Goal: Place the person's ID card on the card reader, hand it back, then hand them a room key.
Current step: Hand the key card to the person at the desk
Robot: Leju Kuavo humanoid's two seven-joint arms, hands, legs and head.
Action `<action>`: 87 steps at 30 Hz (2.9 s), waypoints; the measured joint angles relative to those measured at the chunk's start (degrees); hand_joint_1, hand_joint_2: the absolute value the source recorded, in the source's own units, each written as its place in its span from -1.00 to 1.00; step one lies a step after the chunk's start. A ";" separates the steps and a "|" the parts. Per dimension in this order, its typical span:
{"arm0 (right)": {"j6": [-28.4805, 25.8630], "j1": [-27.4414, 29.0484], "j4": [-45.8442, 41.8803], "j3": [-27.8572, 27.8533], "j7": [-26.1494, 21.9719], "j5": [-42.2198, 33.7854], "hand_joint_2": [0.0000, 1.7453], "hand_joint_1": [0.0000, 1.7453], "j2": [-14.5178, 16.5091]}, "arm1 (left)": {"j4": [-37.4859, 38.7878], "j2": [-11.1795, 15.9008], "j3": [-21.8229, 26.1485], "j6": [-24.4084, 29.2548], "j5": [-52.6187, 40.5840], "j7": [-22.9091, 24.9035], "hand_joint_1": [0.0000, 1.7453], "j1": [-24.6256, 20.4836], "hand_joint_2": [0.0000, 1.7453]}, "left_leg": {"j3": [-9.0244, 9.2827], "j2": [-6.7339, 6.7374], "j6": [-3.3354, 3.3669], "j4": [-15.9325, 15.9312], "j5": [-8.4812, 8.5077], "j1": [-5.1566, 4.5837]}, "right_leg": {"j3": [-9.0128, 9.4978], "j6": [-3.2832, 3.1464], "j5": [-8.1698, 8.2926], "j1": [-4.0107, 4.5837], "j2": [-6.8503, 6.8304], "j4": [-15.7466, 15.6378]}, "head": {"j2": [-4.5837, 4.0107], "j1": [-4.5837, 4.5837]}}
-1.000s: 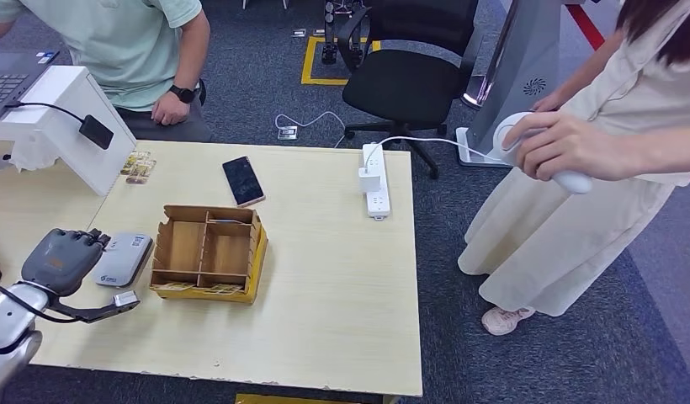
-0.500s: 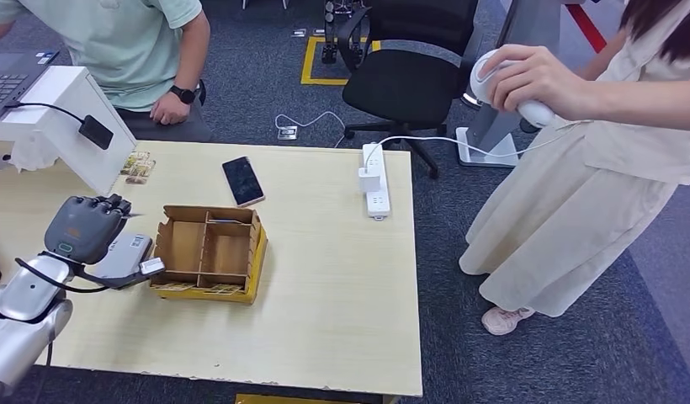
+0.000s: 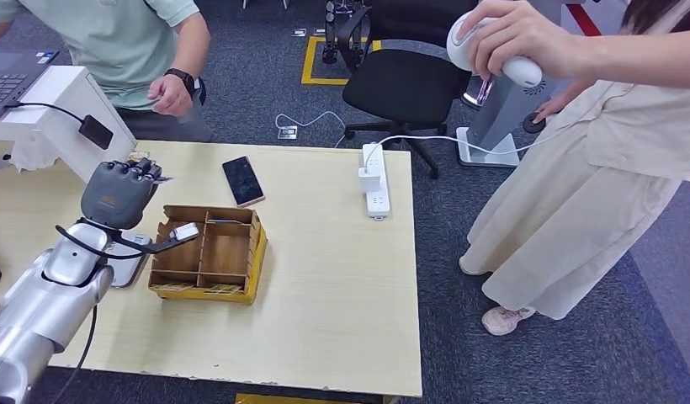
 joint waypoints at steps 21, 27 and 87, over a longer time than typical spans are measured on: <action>-0.17 0.12 0.53 0.79 0.37 -1.70 1.00 -1.00 0.09 | 12.36 -2.33 -4.69 -3.40 -0.72 6.11 1.00 -16.48 1.00 | -0.01 0.00 -0.09 0.00 0.06 0.02 | -0.01 -0.02 0.04 0.00 0.01 0.02 | -0.01 0.02; -0.51 0.51 0.71 0.81 0.37 -1.85 1.00 -1.00 0.09 | 14.15 -3.16 -5.16 -3.13 -0.86 5.84 1.00 -17.81 1.00 | -0.01 0.01 -0.09 0.00 0.06 0.02 | 0.00 -0.01 0.04 0.00 0.03 0.02 | -0.01 0.02; -0.68 1.04 1.19 1.60 0.56 -2.41 1.00 -1.00 0.11 | 15.28 -4.01 -6.44 -1.56 -2.33 8.29 -1.00 -17.75 1.00 | -0.03 -0.01 -0.10 0.00 0.06 0.03 | 0.01 -0.02 0.04 0.00 0.01 0.04 | -0.02 0.02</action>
